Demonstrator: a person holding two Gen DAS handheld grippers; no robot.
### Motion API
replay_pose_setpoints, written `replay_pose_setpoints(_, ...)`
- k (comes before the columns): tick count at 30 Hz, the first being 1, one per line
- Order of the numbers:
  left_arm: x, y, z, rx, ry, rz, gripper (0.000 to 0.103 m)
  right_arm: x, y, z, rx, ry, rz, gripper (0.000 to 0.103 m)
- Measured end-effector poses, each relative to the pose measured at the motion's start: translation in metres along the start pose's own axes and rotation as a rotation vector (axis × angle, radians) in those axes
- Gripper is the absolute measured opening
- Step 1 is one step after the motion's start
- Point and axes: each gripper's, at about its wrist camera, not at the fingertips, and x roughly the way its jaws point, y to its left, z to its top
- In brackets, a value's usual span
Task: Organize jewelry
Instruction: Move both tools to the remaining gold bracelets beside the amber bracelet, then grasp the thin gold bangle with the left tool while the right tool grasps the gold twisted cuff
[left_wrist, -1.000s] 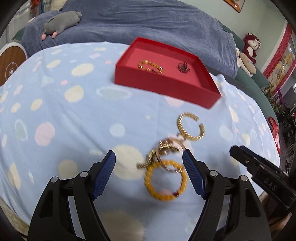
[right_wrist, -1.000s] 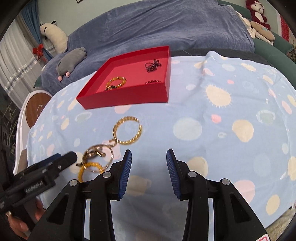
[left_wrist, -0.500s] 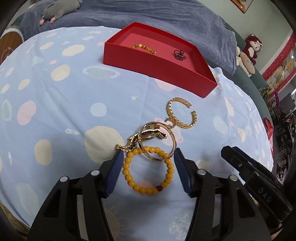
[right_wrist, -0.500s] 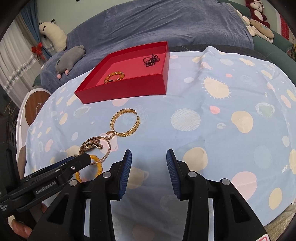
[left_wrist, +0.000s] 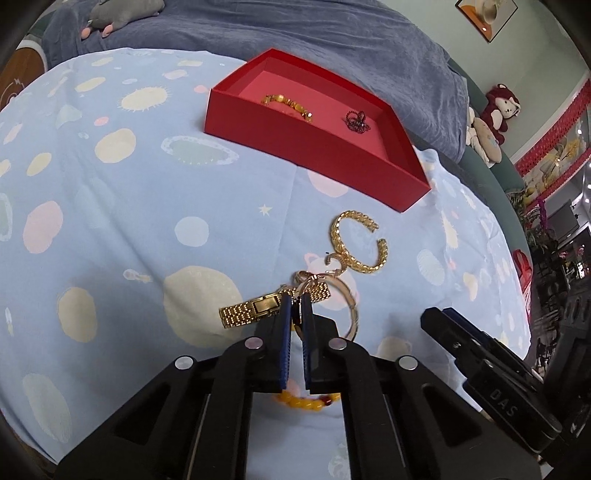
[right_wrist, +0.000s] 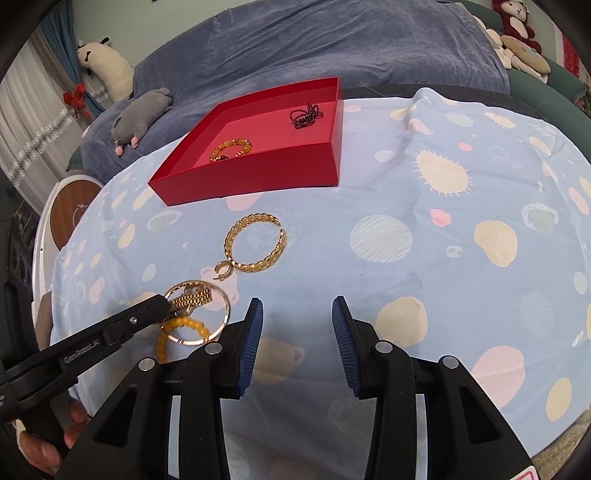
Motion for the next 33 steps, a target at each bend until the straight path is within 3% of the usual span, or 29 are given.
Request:
replay_pose_setpoints(13,-0.011,0.013,0.012,-0.030,-0.034,-0.006,0.005,0.036,0.017,0.035,-0.037,-0.002,0.009,0.039)
replay_pose_setpoints(20,-0.006,0.023,0.011,-0.044,-0.026,0.011,0.004,0.059,0.017,0.043,-0.031,0.013,-0.036,0.035)
replay_pose_setpoints(24,0.000,0.026,0.008,-0.056,-0.009,0.018,0.004,0.062,0.018,0.040,-0.045,0.013,-0.059,0.028)
replay_pose_setpoints(29,0.004,0.024,0.005,-0.047,0.001,0.028,0.005,0.061,0.016,0.040,-0.057,0.012,-0.078,0.012)
replay_pose_setpoints(31,0.005,0.024,0.006,-0.046,-0.003,0.050,0.024,0.060,0.014,0.040,-0.049,0.015,-0.074,0.006)
replay_pose_setpoints(33,0.006,0.026,0.007,-0.052,-0.012,0.063,0.033,0.060,0.014,0.039,-0.048,0.020,-0.075,0.005)
